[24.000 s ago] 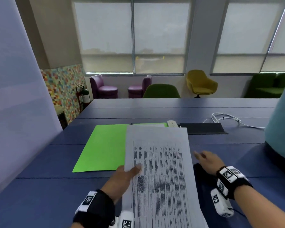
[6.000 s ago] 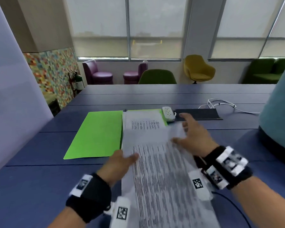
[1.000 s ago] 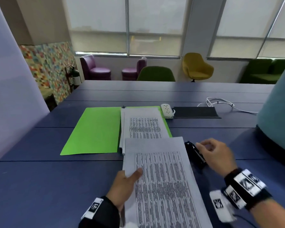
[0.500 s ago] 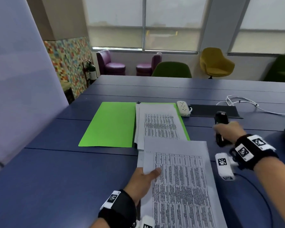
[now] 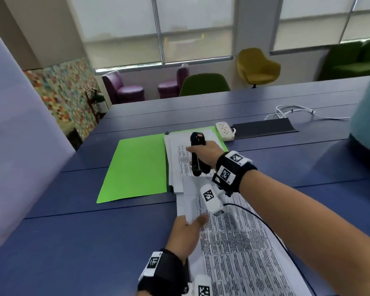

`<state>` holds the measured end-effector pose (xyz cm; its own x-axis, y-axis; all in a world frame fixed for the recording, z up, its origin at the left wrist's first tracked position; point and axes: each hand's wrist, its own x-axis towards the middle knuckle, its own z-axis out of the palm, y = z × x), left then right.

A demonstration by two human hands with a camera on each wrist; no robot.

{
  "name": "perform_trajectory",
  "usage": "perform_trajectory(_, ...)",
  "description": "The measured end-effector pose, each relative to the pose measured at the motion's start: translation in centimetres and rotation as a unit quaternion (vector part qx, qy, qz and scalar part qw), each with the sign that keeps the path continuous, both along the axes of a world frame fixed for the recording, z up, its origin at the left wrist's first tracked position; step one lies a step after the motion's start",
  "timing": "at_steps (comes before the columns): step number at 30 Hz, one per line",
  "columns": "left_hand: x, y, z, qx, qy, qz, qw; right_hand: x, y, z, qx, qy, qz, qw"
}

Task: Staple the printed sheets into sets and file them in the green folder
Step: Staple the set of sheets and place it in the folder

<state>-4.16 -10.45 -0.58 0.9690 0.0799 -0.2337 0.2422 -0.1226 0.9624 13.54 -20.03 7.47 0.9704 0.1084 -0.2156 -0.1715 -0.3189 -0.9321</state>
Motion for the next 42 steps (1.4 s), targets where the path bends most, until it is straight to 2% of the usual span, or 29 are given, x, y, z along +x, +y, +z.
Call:
perform_trajectory(3, 0.2, 0.2, -0.6, 0.0, -0.018, -0.009, 1.0, 0.5, 0.0, -0.8, -0.02, 0.007, 0.013, 1.0)
perform_trajectory(5, 0.4, 0.2, -0.9, 0.003, -0.016, -0.01, 1.0, 0.2, 0.1, -0.7, -0.032, 0.042, 0.034, 0.998)
perform_trajectory(7, 0.4, 0.3, -1.2, 0.004, -0.019, -0.013, 1.0, -0.5, 0.2, -0.5, -0.08, 0.059, 0.061, 0.993)
perform_trajectory(10, 0.3, 0.3, -0.9, 0.011, -0.011, -0.01, 1.0, -1.4, 0.3, -0.2, -0.151, 0.033, 0.085, 0.984)
perform_trajectory(13, 0.3, 0.3, -0.9, 0.018, -0.016, -0.008, 1.0, -2.1, 0.9, 0.1, -0.12, -0.001, 0.1, 0.988)
perform_trajectory(17, 0.2, 0.2, -0.7, 0.01, -0.022, -0.03, 0.999, -3.2, 2.3, -0.1, -0.02, -0.031, 0.124, 0.992)
perform_trajectory(25, 0.3, 0.4, -1.3, 0.033, -0.032, -0.05, 0.998, -3.9, 3.1, -0.8, 0.042, -0.069, 0.098, 0.992)
perform_trajectory(31, 0.6, 0.5, -2.0, 0.041, -0.041, -0.072, 0.996, -4.1, 3.1, -1.1, 0.056, -0.083, 0.084, 0.991)
perform_trajectory(34, 0.9, 0.5, -2.9, 0.032, -0.019, -0.081, 0.996, -4.2, 3.0, -1.3, 0.043, -0.097, 0.08, 0.991)
perform_trajectory(38, 0.3, 0.5, -1.4, 0.027, -0.038, -0.086, 0.995, -4.0, 1.9, -0.6, 0.083, -0.075, 0.086, 0.99)
perform_trajectory(40, 0.1, 0.6, -1.1, 0.032, -0.035, -0.082, 0.996, -3.3, 0.0, -0.2, 0.104, -0.084, 0.048, 0.99)
perform_trajectory(42, 0.3, 0.6, -1.3, 0.038, -0.026, -0.065, 0.997, -2.4, -2.9, -0.2, 0.04, -0.121, -0.008, 0.992)
